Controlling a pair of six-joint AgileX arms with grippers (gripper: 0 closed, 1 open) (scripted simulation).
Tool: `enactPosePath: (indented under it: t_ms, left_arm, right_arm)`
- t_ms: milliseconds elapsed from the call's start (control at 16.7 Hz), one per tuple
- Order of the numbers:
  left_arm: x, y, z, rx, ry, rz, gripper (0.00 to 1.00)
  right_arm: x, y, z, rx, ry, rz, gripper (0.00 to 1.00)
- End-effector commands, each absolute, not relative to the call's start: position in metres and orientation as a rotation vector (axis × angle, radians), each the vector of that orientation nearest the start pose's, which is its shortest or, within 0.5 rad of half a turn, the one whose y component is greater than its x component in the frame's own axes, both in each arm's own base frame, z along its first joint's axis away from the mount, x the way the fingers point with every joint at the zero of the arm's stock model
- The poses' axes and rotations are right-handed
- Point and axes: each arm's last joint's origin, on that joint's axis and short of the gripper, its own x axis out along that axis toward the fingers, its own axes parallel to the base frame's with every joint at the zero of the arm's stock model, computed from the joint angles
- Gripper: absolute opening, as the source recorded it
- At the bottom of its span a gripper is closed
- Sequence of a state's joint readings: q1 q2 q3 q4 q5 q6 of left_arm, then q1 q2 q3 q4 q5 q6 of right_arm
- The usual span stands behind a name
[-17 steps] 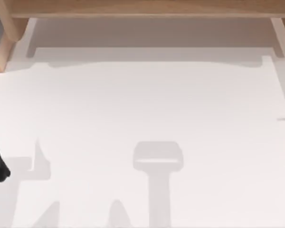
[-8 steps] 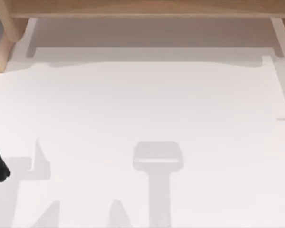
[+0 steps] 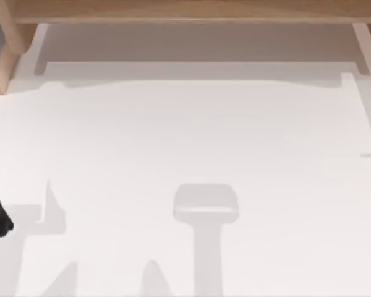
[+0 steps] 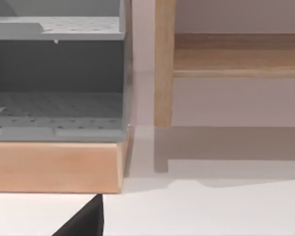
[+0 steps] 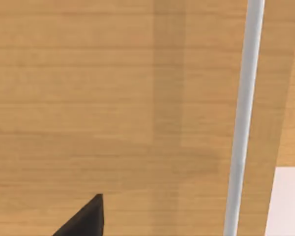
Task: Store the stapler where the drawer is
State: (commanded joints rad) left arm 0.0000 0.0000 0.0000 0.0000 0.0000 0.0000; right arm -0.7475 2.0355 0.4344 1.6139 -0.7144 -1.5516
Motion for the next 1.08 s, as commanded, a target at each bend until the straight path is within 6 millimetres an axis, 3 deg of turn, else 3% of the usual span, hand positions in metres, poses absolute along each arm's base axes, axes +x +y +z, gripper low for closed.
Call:
enactPosePath:
  t_ms: [180,480,720,1080]
  left_arm:
    - [0.106,-0.001,0.16,0.0,0.0,0.0,1.0]
    - [0.106,-0.001,0.16,0.0,0.0,0.0,1.0]
    - [0.106,-0.001,0.16,0.0,0.0,0.0,1.0]
    - [0.106,-0.001,0.16,0.0,0.0,0.0,1.0]
  right_arm:
    - [0.226,-0.18,0.089,-1.569,0.011,-0.01,1.0]
    - [0.249,-0.179,0.089,-1.571,0.008,-0.008,1.0]
    - [0.25,-0.179,0.089,-1.571,0.008,-0.008,1.0]
    - [0.25,-0.179,0.089,-1.571,0.008,-0.008,0.55]
